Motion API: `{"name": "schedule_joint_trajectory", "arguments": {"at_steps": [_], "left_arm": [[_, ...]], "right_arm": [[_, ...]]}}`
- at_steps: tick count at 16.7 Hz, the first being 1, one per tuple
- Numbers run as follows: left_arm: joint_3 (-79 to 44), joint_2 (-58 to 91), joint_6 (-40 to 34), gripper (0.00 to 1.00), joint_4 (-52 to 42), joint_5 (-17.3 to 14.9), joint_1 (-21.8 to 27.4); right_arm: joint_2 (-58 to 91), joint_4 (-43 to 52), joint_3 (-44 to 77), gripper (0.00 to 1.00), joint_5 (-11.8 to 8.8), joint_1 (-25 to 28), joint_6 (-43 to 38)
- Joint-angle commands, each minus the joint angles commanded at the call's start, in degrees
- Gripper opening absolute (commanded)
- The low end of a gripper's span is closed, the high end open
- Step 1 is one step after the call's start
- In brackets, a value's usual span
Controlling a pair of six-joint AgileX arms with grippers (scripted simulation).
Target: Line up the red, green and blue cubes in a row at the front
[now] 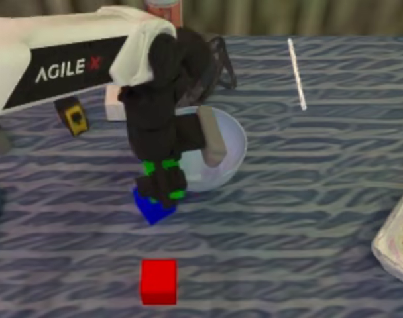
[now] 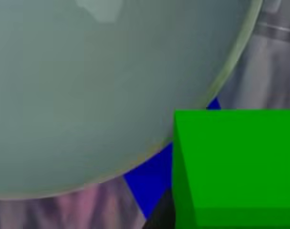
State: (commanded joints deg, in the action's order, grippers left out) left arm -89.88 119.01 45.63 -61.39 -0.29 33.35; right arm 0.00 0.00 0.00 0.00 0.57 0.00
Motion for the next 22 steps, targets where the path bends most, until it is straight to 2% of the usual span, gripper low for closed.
{"name": "schedule_joint_trajectory", "arguments": {"at_steps": [4,7,14,22], "left_arm": [[5.0,-4.3,-5.4,0.00,0.7,0.0,14.2],[7.3,-6.6,-7.9,0.00,1.3,0.1,19.4],[8.0,-6.2,-8.0,0.00,2.3,0.1,19.9],[14.9,-0.3,-8.4,0.00,15.3,0.1,20.2]], "right_arm": [[0.0,0.0,0.0,1.00,0.0,0.0,0.0],[0.0,0.0,0.0,1.00,0.0,0.0,0.0],[0.0,0.0,0.0,1.00,0.0,0.0,0.0],[0.0,0.0,0.0,1.00,0.0,0.0,0.0]]}}
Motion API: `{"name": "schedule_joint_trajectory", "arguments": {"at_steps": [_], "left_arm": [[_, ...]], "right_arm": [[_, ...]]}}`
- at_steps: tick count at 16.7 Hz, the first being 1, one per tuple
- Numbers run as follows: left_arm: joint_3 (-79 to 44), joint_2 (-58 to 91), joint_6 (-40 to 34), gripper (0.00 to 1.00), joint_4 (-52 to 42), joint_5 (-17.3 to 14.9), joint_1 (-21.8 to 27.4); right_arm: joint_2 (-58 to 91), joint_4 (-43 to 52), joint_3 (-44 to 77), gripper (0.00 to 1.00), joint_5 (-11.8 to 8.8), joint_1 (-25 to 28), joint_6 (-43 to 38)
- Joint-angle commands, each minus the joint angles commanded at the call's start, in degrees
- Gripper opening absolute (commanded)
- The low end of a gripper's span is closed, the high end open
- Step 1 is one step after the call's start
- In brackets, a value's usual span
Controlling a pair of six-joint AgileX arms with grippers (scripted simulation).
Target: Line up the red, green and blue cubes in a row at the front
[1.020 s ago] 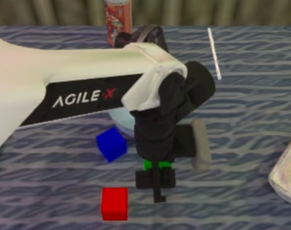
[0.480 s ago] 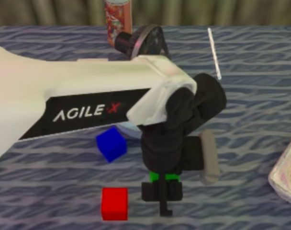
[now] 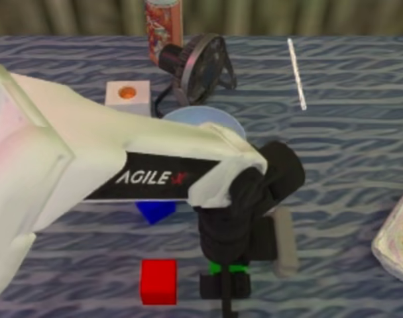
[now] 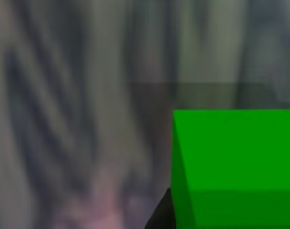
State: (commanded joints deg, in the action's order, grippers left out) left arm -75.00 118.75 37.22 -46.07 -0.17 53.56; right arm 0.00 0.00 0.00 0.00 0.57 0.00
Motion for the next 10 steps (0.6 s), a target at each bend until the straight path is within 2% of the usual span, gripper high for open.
{"name": "schedule_joint_trajectory", "arguments": {"at_steps": [3,10], "left_arm": [[0.0,0.0,0.0,0.00,0.0,0.0,0.0],[0.0,0.0,0.0,0.53,0.0,0.0,0.0]], "right_arm": [[0.0,0.0,0.0,1.00,0.0,0.0,0.0],[0.0,0.0,0.0,1.00,0.0,0.0,0.0]]}}
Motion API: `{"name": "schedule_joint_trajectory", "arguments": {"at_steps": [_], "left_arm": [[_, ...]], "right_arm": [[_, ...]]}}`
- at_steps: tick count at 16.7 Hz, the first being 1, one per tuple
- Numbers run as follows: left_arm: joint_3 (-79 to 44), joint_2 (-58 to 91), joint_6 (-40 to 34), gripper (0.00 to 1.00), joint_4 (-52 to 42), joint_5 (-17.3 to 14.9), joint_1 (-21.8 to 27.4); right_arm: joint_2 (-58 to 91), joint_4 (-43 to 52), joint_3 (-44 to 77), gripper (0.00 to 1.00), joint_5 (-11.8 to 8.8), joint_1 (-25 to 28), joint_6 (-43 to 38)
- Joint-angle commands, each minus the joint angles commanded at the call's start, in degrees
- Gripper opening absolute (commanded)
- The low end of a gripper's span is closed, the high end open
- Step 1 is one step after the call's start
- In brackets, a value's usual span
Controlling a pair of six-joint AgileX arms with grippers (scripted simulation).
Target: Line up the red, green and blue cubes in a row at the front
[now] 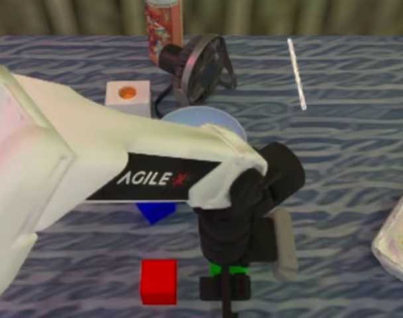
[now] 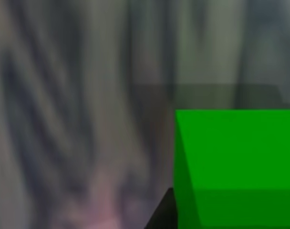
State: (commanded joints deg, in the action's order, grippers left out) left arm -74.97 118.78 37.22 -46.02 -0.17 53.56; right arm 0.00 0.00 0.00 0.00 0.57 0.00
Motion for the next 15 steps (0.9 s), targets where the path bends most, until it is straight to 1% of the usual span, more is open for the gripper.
{"name": "schedule_joint_trajectory", "arguments": {"at_steps": [6,7,15], "left_arm": [[0.0,0.0,0.0,0.98,0.0,0.0,0.0],[0.0,0.0,0.0,1.00,0.0,0.0,0.0],[0.0,0.0,0.0,1.00,0.0,0.0,-0.1]], "right_arm": [[0.0,0.0,0.0,1.00,0.0,0.0,0.0],[0.0,0.0,0.0,1.00,0.0,0.0,0.0],[0.0,0.0,0.0,1.00,0.0,0.0,0.0]]}}
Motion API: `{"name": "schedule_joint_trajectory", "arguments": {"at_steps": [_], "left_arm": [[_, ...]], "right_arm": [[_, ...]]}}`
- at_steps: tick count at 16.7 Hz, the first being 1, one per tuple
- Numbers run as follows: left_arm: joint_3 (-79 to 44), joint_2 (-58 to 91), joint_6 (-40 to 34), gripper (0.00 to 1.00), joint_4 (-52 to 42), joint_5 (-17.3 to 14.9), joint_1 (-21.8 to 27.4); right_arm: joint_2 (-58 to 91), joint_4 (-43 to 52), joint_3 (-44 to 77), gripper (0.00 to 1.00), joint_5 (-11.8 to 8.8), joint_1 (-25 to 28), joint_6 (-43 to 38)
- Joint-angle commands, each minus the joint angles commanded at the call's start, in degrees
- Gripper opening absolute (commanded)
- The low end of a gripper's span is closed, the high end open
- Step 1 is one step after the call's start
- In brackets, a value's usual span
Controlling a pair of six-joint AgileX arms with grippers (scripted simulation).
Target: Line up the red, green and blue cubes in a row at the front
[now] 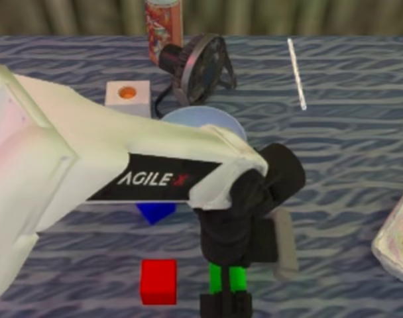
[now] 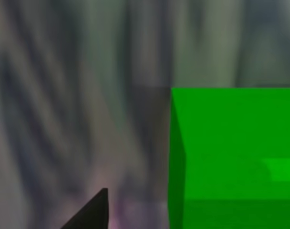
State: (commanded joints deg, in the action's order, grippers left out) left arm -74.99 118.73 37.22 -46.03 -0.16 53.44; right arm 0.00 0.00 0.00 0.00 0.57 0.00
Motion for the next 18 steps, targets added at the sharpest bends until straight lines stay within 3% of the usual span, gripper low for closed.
{"name": "schedule_joint_trajectory", "arguments": {"at_steps": [9,14,18], "left_arm": [[-8.0,-5.6,-0.1,1.00,-13.8,0.0,-1.0],[-8.3,-5.7,-0.2,1.00,-14.2,0.0,-0.9],[-10.9,-3.4,-3.4,1.00,-14.5,0.0,-7.2]], "right_arm": [[0.0,0.0,0.0,1.00,0.0,0.0,0.0],[0.0,0.0,0.0,1.00,0.0,0.0,0.0],[0.0,0.0,0.0,1.00,0.0,0.0,0.0]]}}
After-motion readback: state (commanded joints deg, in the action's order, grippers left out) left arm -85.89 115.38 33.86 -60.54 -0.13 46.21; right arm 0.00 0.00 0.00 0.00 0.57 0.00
